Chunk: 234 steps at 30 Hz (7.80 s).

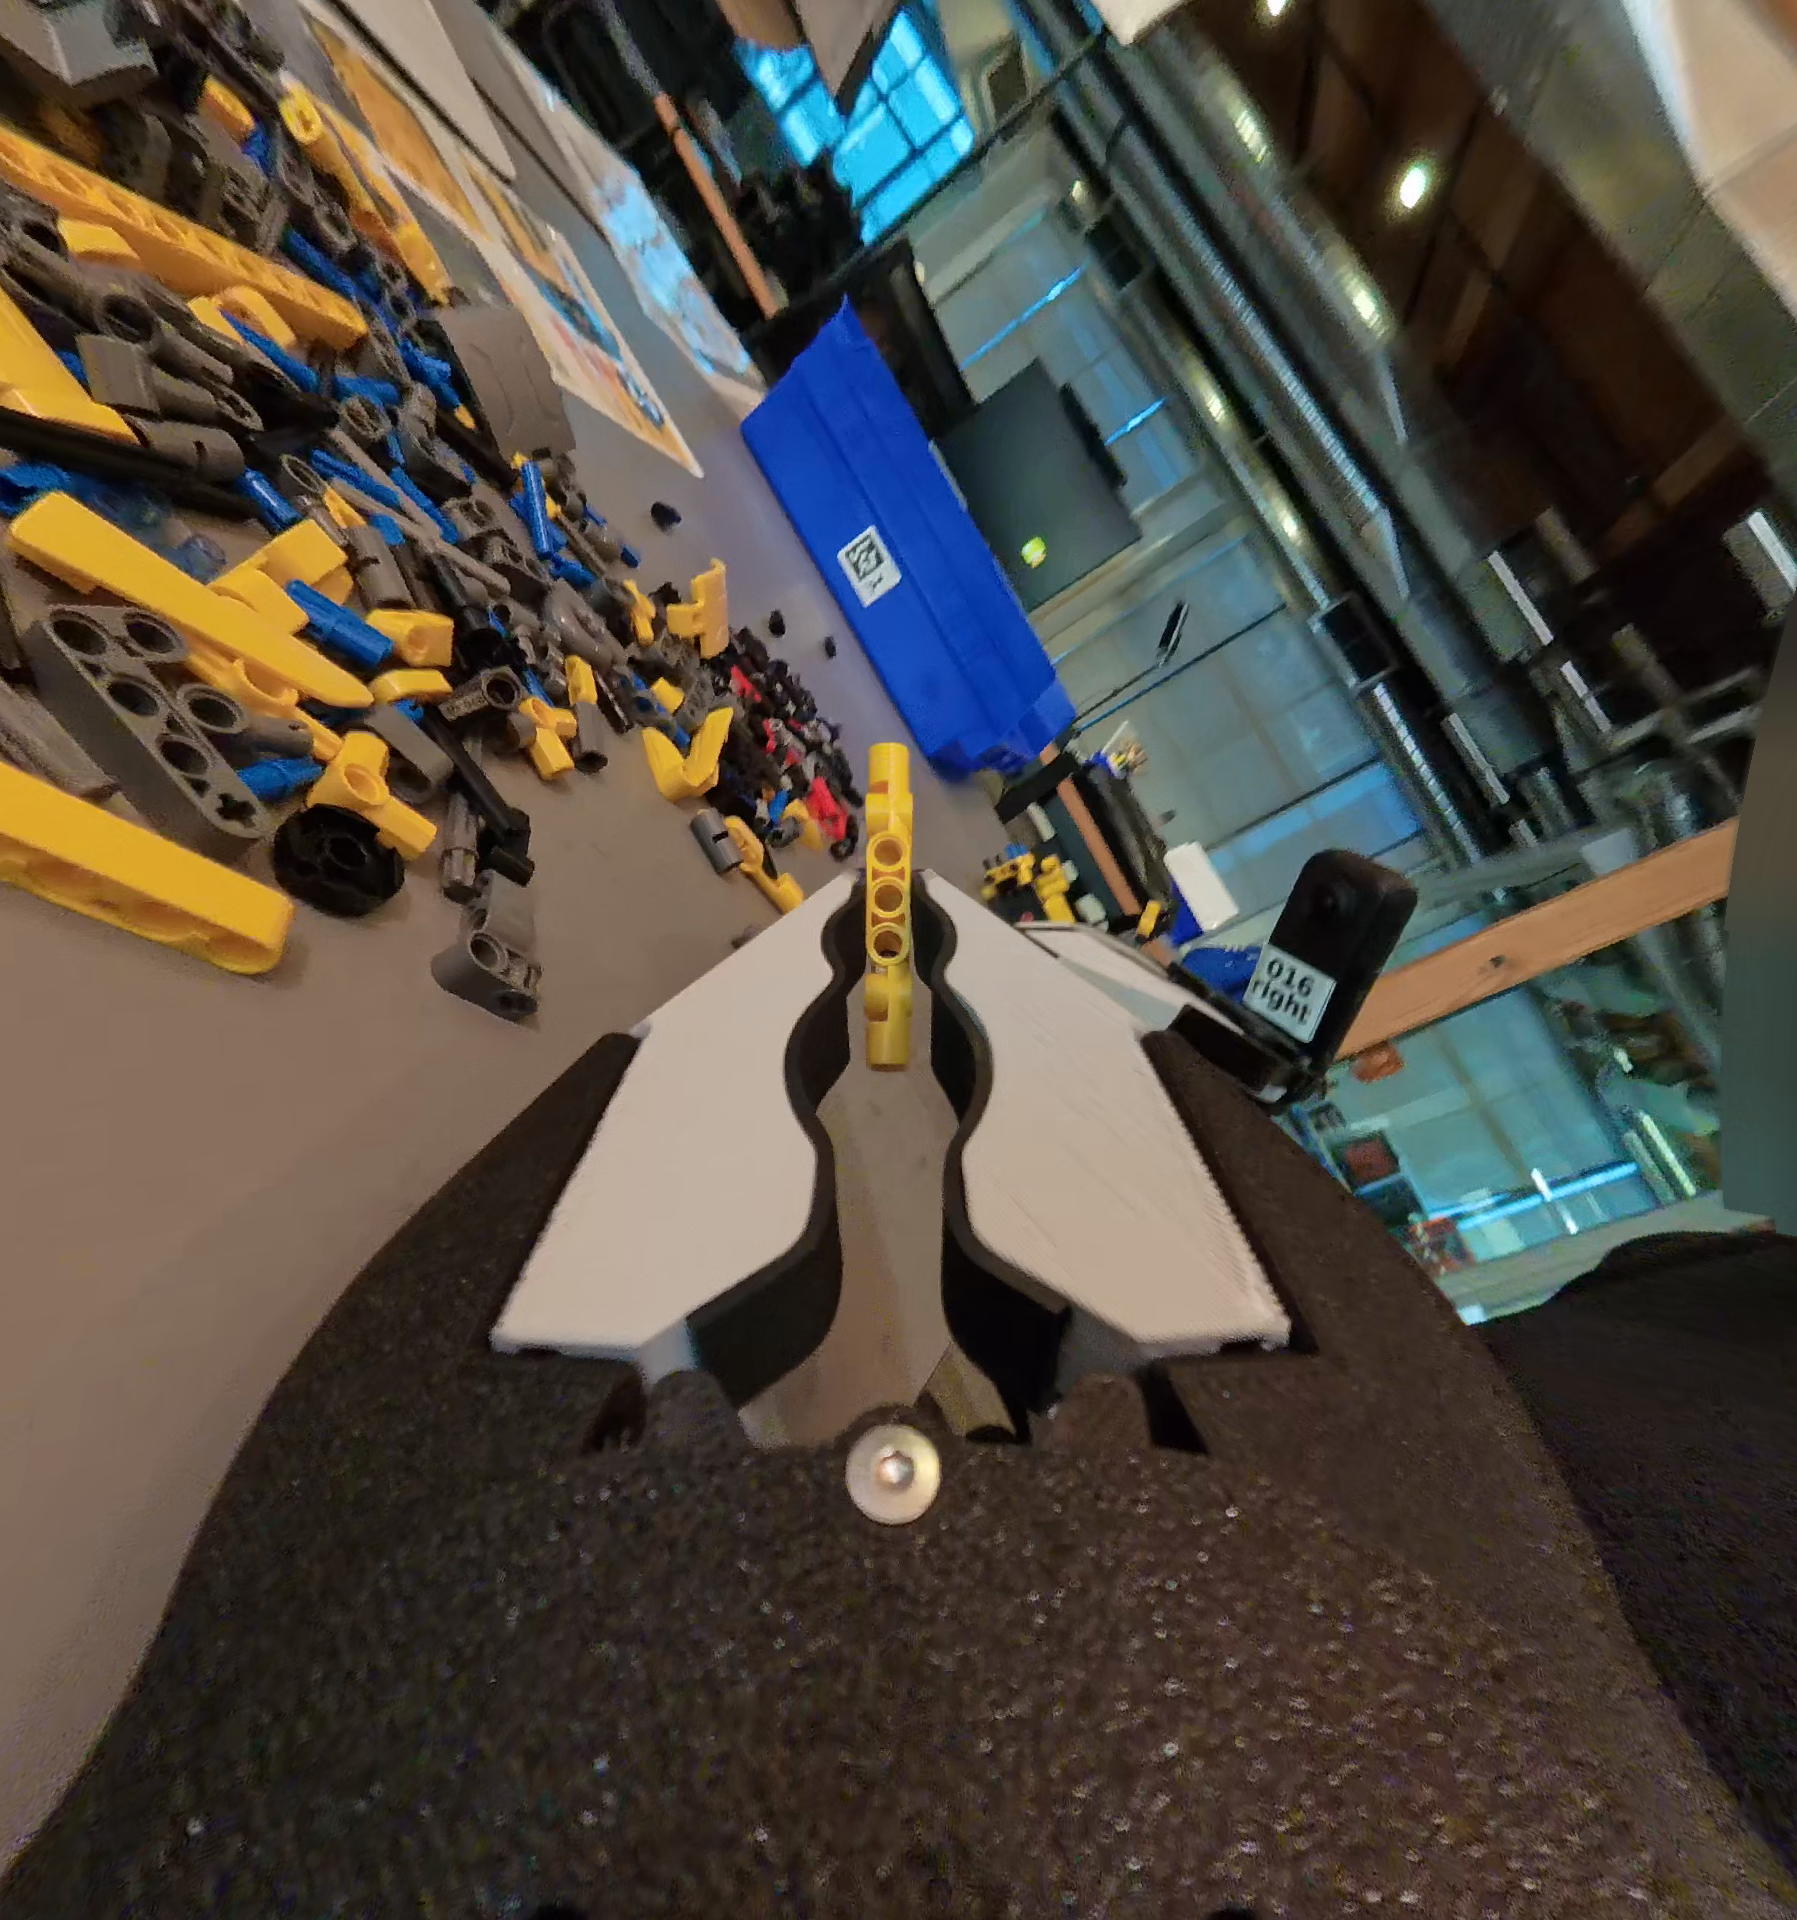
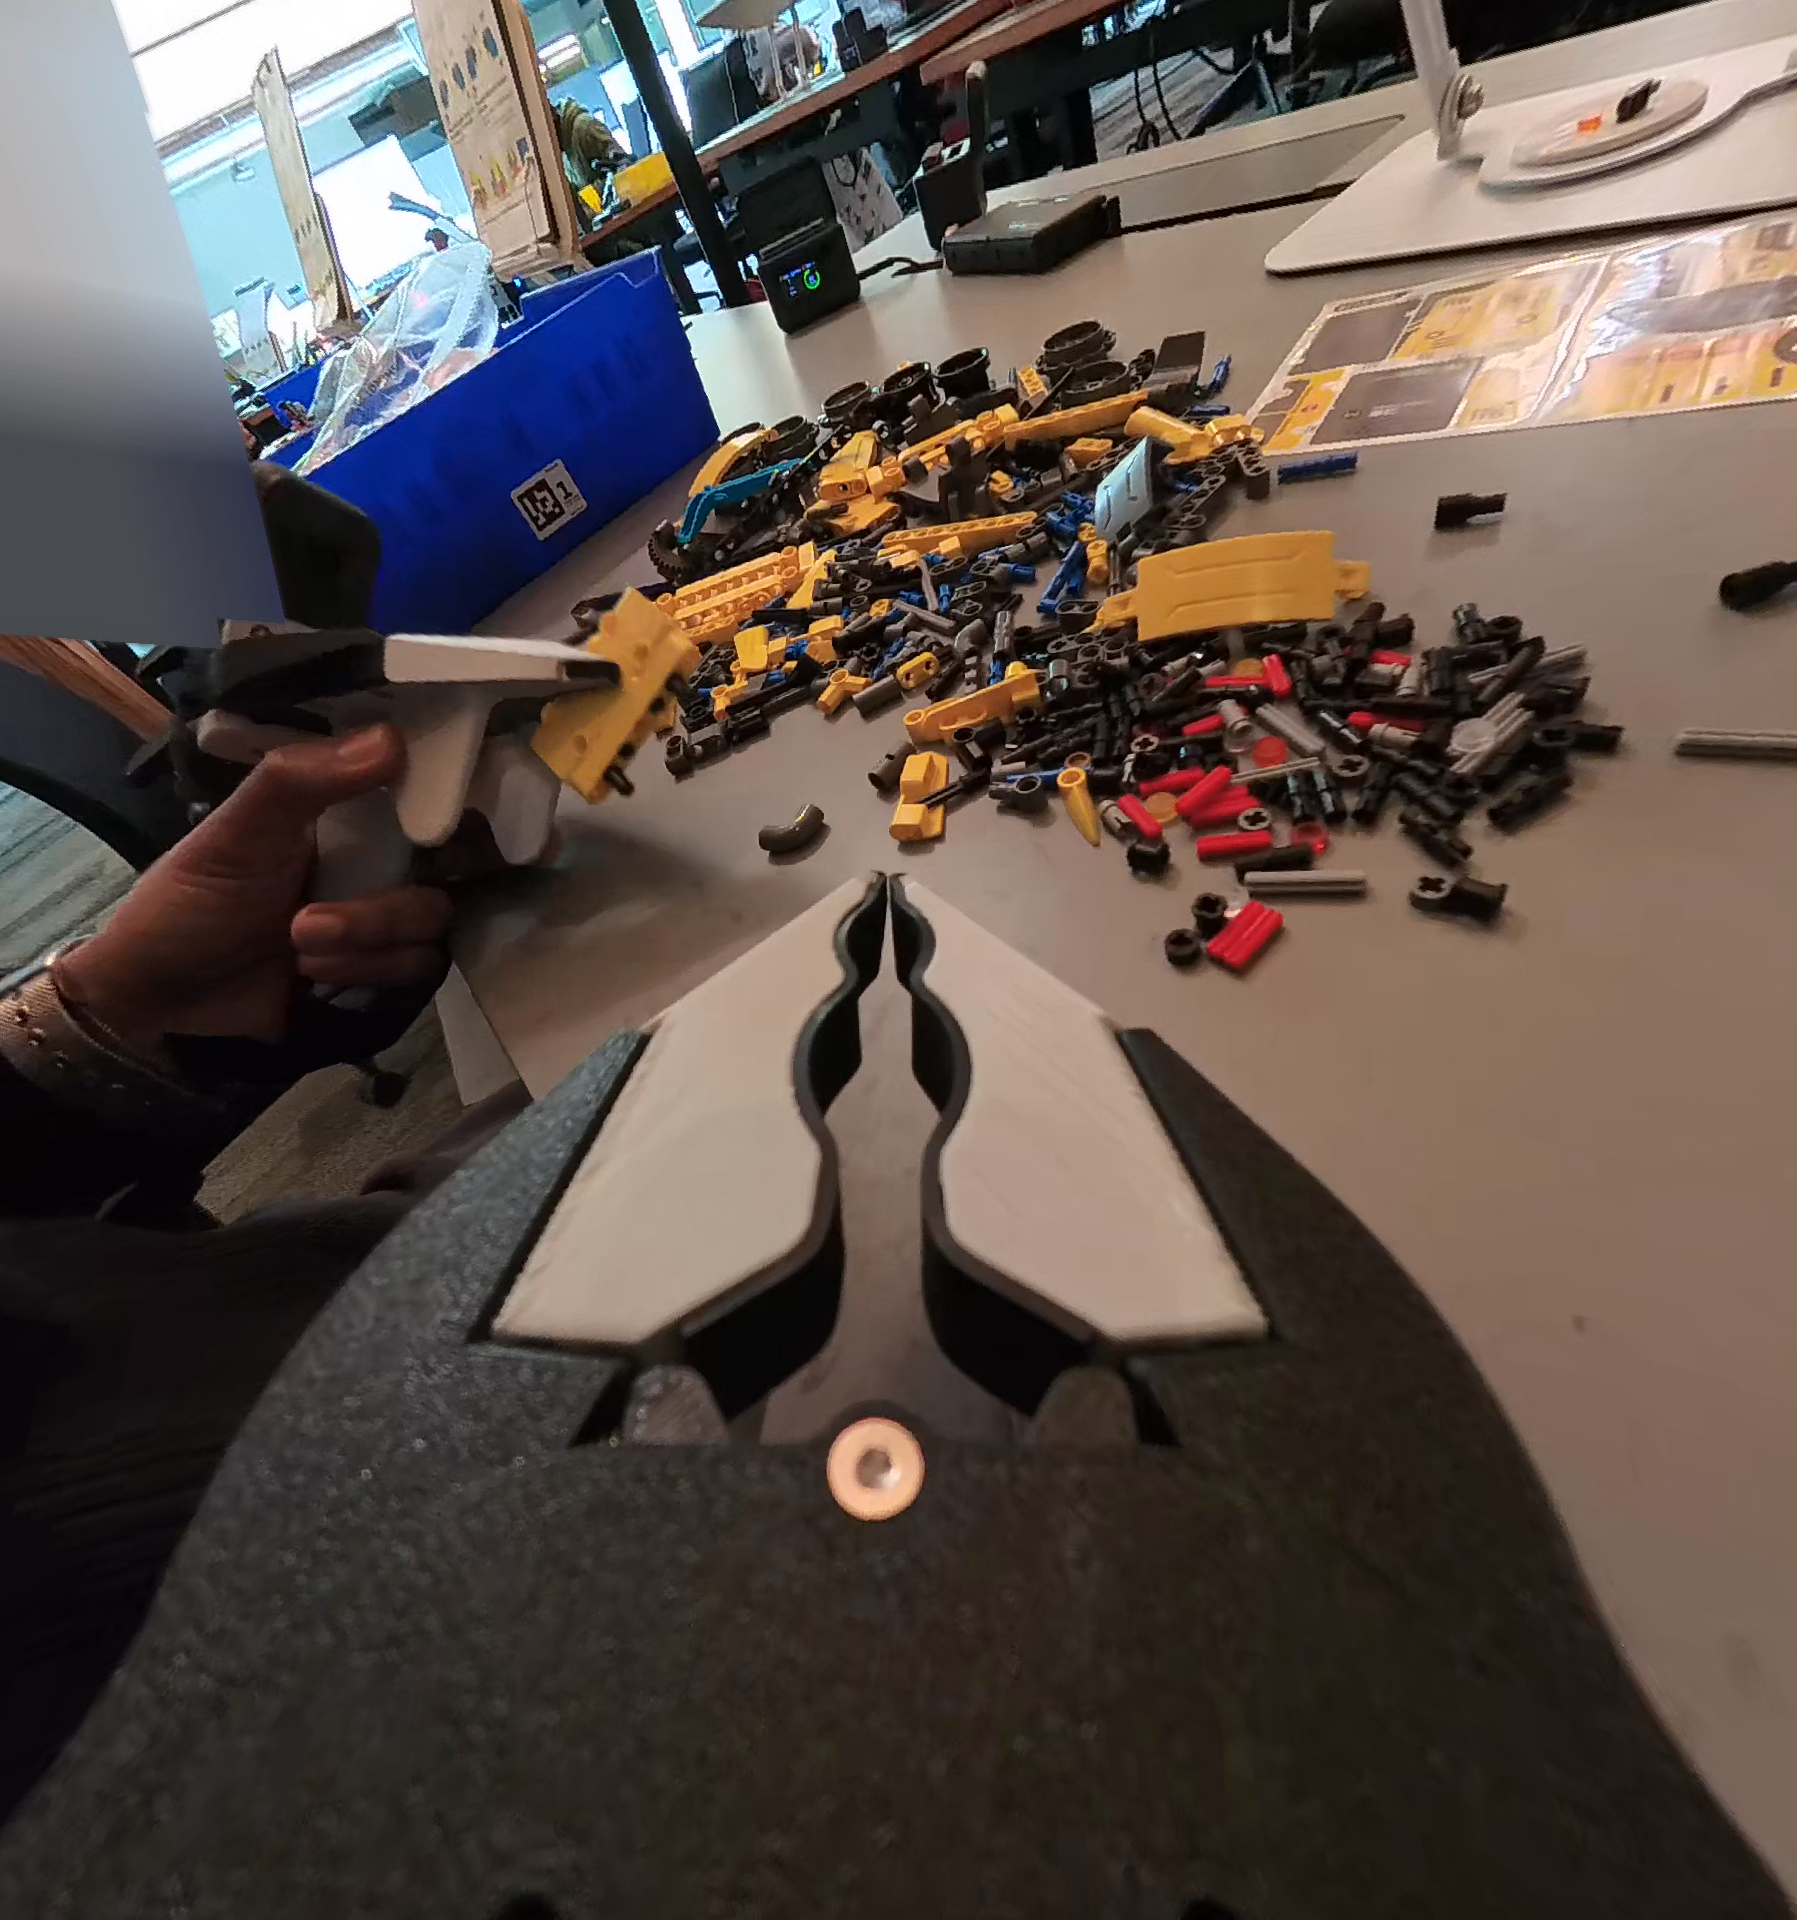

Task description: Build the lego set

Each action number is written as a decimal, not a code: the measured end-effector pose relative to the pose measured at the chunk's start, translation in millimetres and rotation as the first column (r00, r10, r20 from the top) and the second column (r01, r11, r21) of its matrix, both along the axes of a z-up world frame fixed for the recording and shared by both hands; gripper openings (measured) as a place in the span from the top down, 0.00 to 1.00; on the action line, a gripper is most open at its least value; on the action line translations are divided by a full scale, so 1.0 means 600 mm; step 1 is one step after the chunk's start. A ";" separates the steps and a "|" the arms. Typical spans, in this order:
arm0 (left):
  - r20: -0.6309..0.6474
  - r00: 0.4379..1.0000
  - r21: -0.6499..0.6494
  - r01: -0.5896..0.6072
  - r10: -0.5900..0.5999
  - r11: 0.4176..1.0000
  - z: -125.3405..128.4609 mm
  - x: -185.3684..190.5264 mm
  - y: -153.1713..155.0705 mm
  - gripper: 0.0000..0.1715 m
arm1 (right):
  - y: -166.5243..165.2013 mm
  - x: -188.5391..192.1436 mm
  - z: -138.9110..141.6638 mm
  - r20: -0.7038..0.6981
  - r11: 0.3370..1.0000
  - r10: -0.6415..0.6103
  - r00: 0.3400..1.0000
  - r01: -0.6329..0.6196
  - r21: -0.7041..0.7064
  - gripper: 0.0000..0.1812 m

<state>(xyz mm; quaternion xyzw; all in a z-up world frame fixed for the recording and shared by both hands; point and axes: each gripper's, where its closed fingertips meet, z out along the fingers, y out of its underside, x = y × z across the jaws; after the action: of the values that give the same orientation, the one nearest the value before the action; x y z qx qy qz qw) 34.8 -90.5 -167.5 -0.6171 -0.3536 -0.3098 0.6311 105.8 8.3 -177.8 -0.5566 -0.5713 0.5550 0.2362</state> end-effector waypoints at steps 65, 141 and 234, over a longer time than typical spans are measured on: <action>-0.569 0.812 -0.410 -0.143 -0.130 0.901 -0.007 -0.090 -0.054 0.88 | 0.017 0.014 0.033 -0.195 0.985 -0.129 0.972 0.149 0.091 1.00; -0.765 0.536 -0.602 -0.397 -0.358 0.693 -0.058 -0.056 -0.059 0.92 | 0.005 0.011 -0.011 0.072 0.991 0.085 0.994 -0.076 -0.113 1.00; -0.668 0.744 -0.376 -0.317 -0.018 0.870 0.012 -0.043 -0.079 0.88 | 0.142 0.076 -0.077 0.334 0.895 -0.331 0.883 0.180 0.409 0.96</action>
<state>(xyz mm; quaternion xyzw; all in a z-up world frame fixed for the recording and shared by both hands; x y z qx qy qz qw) 8.9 -138.0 -160.0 -0.7871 -0.2249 0.0727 0.5697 151.7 93.6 -224.2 -0.6745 -0.6204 0.2781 0.2878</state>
